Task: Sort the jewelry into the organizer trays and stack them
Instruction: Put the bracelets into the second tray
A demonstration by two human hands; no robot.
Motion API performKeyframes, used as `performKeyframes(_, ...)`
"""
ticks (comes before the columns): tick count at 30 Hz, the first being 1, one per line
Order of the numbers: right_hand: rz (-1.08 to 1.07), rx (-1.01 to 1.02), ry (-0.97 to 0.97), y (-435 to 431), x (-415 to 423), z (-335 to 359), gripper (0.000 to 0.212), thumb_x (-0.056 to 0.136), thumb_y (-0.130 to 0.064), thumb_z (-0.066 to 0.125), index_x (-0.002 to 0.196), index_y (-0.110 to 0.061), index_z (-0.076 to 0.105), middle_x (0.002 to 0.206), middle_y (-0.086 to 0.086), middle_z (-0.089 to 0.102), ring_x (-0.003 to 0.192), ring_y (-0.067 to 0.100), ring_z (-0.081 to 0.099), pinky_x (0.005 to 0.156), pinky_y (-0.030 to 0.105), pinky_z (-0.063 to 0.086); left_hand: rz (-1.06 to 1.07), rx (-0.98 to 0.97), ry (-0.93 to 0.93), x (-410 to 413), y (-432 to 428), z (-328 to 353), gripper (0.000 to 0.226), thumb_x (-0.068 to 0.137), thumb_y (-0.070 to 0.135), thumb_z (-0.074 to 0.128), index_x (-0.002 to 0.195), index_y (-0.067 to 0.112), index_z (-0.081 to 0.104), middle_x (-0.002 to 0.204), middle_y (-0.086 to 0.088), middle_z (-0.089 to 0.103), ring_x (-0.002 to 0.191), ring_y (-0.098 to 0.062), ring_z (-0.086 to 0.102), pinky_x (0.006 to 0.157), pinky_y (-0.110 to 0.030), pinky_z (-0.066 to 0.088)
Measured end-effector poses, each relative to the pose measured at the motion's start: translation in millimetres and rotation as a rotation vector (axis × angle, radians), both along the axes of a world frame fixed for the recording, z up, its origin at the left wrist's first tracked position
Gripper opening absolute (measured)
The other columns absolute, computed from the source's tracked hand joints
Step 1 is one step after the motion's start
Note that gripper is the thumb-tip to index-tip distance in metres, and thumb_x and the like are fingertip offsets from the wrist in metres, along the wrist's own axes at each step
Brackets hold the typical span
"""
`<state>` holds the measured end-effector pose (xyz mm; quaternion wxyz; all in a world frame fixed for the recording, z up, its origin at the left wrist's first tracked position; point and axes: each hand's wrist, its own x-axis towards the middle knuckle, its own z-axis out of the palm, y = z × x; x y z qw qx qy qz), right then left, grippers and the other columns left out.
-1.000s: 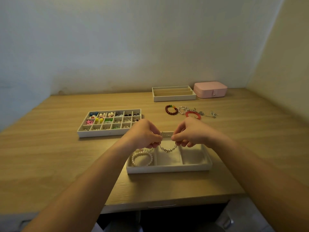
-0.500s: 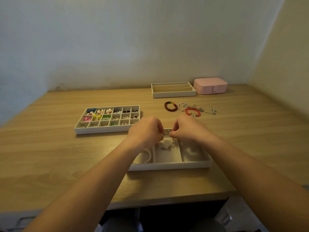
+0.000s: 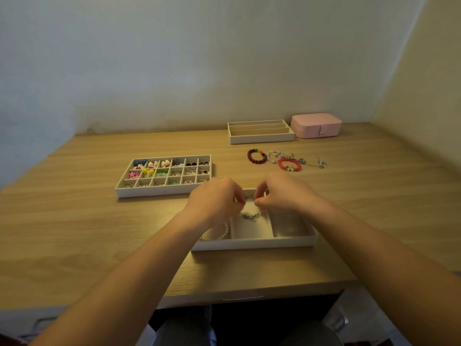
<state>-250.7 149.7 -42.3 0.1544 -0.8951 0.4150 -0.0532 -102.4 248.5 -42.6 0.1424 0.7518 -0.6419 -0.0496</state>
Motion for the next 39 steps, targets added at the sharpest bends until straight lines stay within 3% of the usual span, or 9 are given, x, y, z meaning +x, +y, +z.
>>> performKeyframes(4, -0.003, -0.022, 0.037, 3, -2, 0, 0.005, 0.090, -0.032, 0.073, 0.094, -0.031, 0.076, 0.081, -0.016, 0.064, 0.077, 0.002, 0.060, 0.065, 0.027, 0.052, -0.001, 0.046, -0.057, -3, -1, -1, 0.009, 0.091, 0.034, 0.068, 0.098, 0.034, 0.074, 0.090, 0.011, 0.065, 0.088, -0.015, 0.063, 0.078, -0.036, 0.058)
performKeyframes(8, -0.027, -0.038, 0.004, 1, 1, -3, 0.005, 0.089, -0.034, 0.071, 0.090, -0.032, 0.076, 0.084, -0.015, 0.067, 0.083, 0.006, 0.063, 0.077, 0.036, 0.060, -0.003, 0.068, -0.037, -2, -2, -3, 0.009, 0.090, 0.037, 0.069, 0.097, 0.033, 0.075, 0.089, 0.011, 0.067, 0.084, -0.013, 0.063, 0.075, -0.035, 0.058)
performKeyframes(18, 0.029, 0.088, 0.012, -9, 0, 6, 0.019, 0.089, -0.043, 0.071, 0.093, -0.027, 0.079, 0.088, -0.011, 0.074, 0.085, 0.009, 0.068, 0.080, 0.039, 0.063, 0.023, 0.124, 0.029, 1, -16, 1, 0.017, 0.089, 0.045, 0.067, 0.094, 0.032, 0.075, 0.082, 0.010, 0.066, 0.079, -0.014, 0.062, 0.068, -0.031, 0.051)
performKeyframes(21, 0.003, 0.089, -0.121, -19, -1, 16, 0.017, 0.093, -0.035, 0.067, 0.092, -0.023, 0.079, 0.086, -0.008, 0.073, 0.082, 0.010, 0.068, 0.080, 0.041, 0.062, 0.021, 0.081, 0.100, 5, -26, 8, 0.019, 0.090, 0.044, 0.067, 0.094, 0.028, 0.075, 0.079, 0.011, 0.067, 0.075, -0.010, 0.063, 0.070, -0.031, 0.054)
performKeyframes(25, -0.105, 0.064, -0.286, -54, 8, 20, 0.021, 0.096, -0.023, 0.062, 0.111, -0.021, 0.076, 0.109, -0.003, 0.073, 0.102, 0.015, 0.065, 0.096, 0.043, 0.056, 0.071, -0.007, 0.205, 16, -56, 19, 0.016, 0.091, 0.040, 0.066, 0.095, 0.027, 0.073, 0.086, 0.009, 0.069, 0.081, -0.011, 0.065, 0.076, -0.034, 0.055)
performKeyframes(28, -0.125, 0.055, -0.277, -81, 22, 12, 0.033, 0.097, -0.013, 0.060, 0.128, -0.022, 0.070, 0.129, -0.001, 0.068, 0.117, 0.018, 0.062, 0.105, 0.040, 0.051, 0.099, -0.011, 0.286, 27, -84, 19, 0.015, 0.091, 0.035, 0.067, 0.096, 0.024, 0.075, 0.090, 0.006, 0.071, 0.084, -0.013, 0.064, 0.078, -0.033, 0.054)
performKeyframes(31, -0.124, 0.050, -0.206, -104, 41, 5, 0.040, 0.097, -0.005, 0.060, 0.134, -0.020, 0.065, 0.134, 0.003, 0.065, 0.122, 0.022, 0.060, 0.106, 0.039, 0.051, 0.117, -0.022, 0.323, 37, -109, 18, 0.016, 0.091, 0.031, 0.067, 0.101, 0.021, 0.075, 0.094, 0.004, 0.071, 0.090, -0.015, 0.064, 0.079, -0.032, 0.052)
performKeyframes(34, -0.133, -0.001, -0.106, -126, 60, -2, 0.036, 0.095, -0.013, 0.067, 0.131, -0.017, 0.067, 0.125, 0.004, 0.068, 0.113, 0.022, 0.063, 0.099, 0.038, 0.055, 0.141, -0.068, 0.354, 44, -132, 16, 0.019, 0.092, 0.030, 0.066, 0.105, 0.019, 0.076, 0.101, 0.002, 0.072, 0.094, -0.017, 0.064, 0.085, -0.035, 0.055)
performKeyframes(39, -0.131, -0.083, 0.028, -147, 72, -13, 0.025, 0.090, -0.036, 0.074, 0.105, -0.017, 0.071, 0.098, 0.002, 0.070, 0.092, 0.021, 0.065, 0.086, 0.041, 0.059, 0.141, -0.128, 0.407, 49, -155, 13, 0.013, 0.093, 0.028, 0.065, 0.099, 0.022, 0.075, 0.097, 0.003, 0.069, 0.095, -0.017, 0.062, 0.089, -0.041, 0.057)
